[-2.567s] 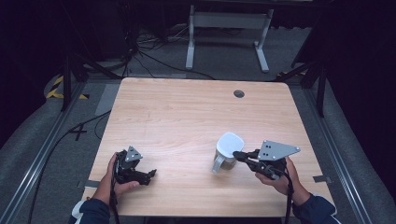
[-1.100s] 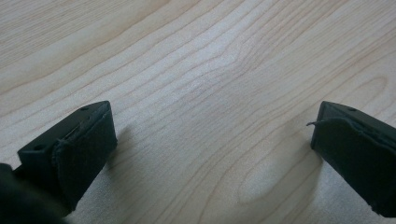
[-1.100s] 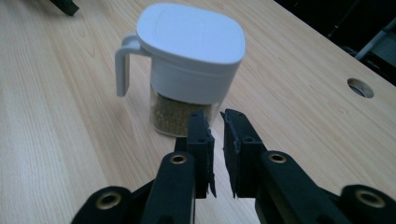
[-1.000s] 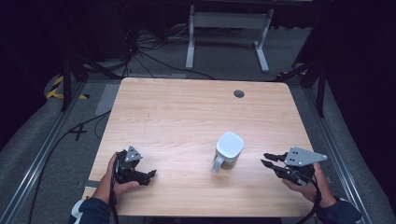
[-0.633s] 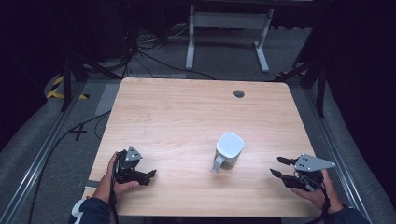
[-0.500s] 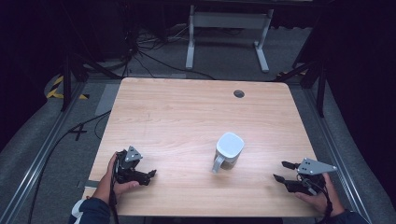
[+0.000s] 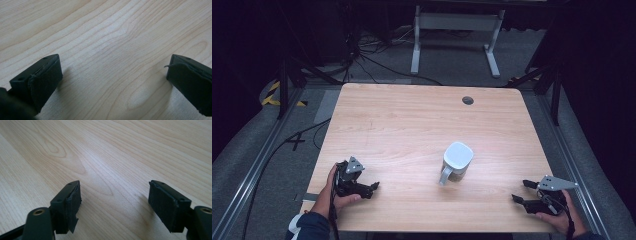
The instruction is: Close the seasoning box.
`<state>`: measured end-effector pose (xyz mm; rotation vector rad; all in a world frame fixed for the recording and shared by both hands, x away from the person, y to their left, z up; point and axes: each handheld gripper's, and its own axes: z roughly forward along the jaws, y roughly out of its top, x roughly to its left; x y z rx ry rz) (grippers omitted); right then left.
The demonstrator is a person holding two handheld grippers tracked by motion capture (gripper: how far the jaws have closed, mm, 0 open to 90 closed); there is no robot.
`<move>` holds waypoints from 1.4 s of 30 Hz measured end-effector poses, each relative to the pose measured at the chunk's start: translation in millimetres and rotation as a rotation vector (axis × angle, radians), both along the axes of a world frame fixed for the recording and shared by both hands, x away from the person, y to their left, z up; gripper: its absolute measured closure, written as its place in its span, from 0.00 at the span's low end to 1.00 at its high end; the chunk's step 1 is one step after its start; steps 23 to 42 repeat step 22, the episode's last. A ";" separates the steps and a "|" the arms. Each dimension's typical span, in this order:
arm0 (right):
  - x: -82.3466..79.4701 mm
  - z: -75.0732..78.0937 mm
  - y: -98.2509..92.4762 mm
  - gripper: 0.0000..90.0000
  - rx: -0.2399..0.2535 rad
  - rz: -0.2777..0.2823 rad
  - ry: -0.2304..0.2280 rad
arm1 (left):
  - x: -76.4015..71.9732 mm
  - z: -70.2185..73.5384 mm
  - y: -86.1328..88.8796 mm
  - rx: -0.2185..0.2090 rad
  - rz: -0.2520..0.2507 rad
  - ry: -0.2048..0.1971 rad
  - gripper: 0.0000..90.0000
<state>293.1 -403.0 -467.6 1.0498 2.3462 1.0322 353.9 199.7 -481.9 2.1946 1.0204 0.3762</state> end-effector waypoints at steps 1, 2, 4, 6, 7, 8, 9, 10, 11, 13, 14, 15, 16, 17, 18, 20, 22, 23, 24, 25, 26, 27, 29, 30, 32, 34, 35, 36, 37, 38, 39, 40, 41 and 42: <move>0.0 0.0 0.2 0.28 -0.001 0.000 0.000 | 0.0 0.0 0.0 0.000 0.001 0.001 0.01; 0.0 0.0 0.2 0.28 0.000 -0.001 0.000 | 0.0 0.0 0.0 0.000 0.000 0.000 0.01; 0.1 0.0 0.2 0.28 0.000 -0.001 0.000 | 0.0 0.0 0.0 0.000 0.000 0.001 0.01; 0.5 0.0 0.2 0.28 -0.001 0.001 0.001 | 0.2 0.0 0.1 0.000 -0.001 0.000 0.01; 0.5 0.0 0.3 0.28 0.000 0.000 0.002 | 0.5 0.4 0.3 0.003 -0.005 0.002 0.01; 0.5 0.0 0.2 0.28 0.000 0.001 0.002 | 0.7 0.0 0.2 0.000 -0.005 -0.001 0.00; 0.5 0.1 0.2 0.28 -0.001 0.001 0.003 | 0.7 0.1 0.2 0.001 -0.005 0.000 0.00; 0.5 0.0 0.3 0.28 0.000 0.000 0.002 | 0.7 0.3 0.2 0.001 -0.006 0.004 0.00; 0.5 0.0 0.3 0.28 0.000 0.000 0.002 | 0.7 0.3 0.2 0.001 -0.006 0.004 0.00; 0.5 0.2 0.1 0.28 -0.001 0.002 0.004 | 0.8 0.1 0.2 0.001 -0.007 0.001 0.00; 0.5 0.1 0.2 0.28 -0.001 0.001 0.004 | 0.8 0.4 0.3 0.003 -0.008 0.003 0.00; 0.5 0.0 0.3 0.28 0.000 0.001 0.002 | 0.9 0.2 0.2 0.002 -0.007 0.000 0.00; 0.5 0.1 0.2 0.28 -0.001 0.001 0.003 | 1.0 0.0 0.2 0.001 -0.007 -0.002 0.00; 0.5 0.0 0.3 0.28 0.000 0.000 0.002 | 1.0 0.0 0.2 0.000 -0.007 -0.002 0.00; 0.5 0.0 0.3 0.28 0.000 0.001 0.002 | 0.9 -0.1 0.2 -0.001 -0.007 -0.001 0.00; 0.5 0.0 0.2 0.28 -0.001 0.001 0.003 | 1.1 0.0 0.2 0.000 -0.008 -0.002 0.00; 0.6 0.0 0.2 0.28 0.000 0.001 0.002 | 0.9 0.1 0.2 0.001 -0.007 -0.002 0.00; 0.6 0.0 0.2 0.28 0.000 0.001 0.002 | 0.9 0.1 0.2 0.001 -0.007 -0.002 0.00; 0.6 0.0 0.2 0.28 0.000 0.001 0.002 | 0.9 0.1 0.2 0.001 -0.007 -0.002 0.00; 0.6 0.0 0.2 0.28 0.000 0.001 0.002 | 0.9 0.1 0.2 0.001 -0.007 -0.002 0.00; 0.6 0.0 0.2 0.28 0.000 0.001 0.002 | 0.9 0.1 0.2 0.001 -0.007 -0.002 0.00; 0.6 0.0 0.2 0.28 0.000 0.001 0.002 | 0.9 0.1 0.2 0.001 -0.007 -0.002 0.00; 0.6 0.0 0.2 0.28 0.000 0.001 0.002 | 0.9 0.1 0.2 0.001 -0.007 -0.002 0.00; 0.6 0.0 0.2 0.28 0.000 0.001 0.002 | 0.9 0.1 0.2 0.001 -0.007 -0.002 0.00; 0.6 0.0 0.2 0.28 0.000 0.001 0.002 | 0.9 0.1 0.2 0.001 -0.007 -0.002 0.00; 0.6 0.0 0.2 0.28 0.000 0.001 0.002 | 0.9 0.1 0.2 0.001 -0.007 -0.002 0.00; 0.6 0.0 0.2 0.28 0.000 0.001 0.002 | 0.9 0.1 0.2 0.001 -0.007 -0.002 0.00; 0.6 0.0 0.2 0.28 0.000 0.001 0.002 | 0.9 0.1 0.2 0.001 -0.007 -0.002 0.00; 0.6 0.0 0.2 0.28 0.000 0.001 0.002 | 0.9 0.1 0.2 0.001 -0.007 -0.002 0.00; 0.6 0.0 0.2 0.28 0.000 0.001 0.002 | 0.9 0.1 0.2 0.001 -0.007 -0.002 0.00; 0.6 0.0 0.2 0.28 0.000 0.001 0.002 | 0.9 0.1 0.2 0.001 -0.007 -0.002 0.00; 0.6 0.0 0.2 0.28 0.000 0.001 0.002 | 0.9 0.1 0.2 0.001 -0.007 -0.002 0.00; 0.6 0.0 0.2 0.28 0.000 0.001 0.002 | 0.9 0.1 0.2 0.001 -0.007 -0.002 0.00; 0.6 0.0 0.2 0.28 0.000 0.001 0.002 | 0.9 0.1 0.2 0.001 -0.007 -0.002 0.00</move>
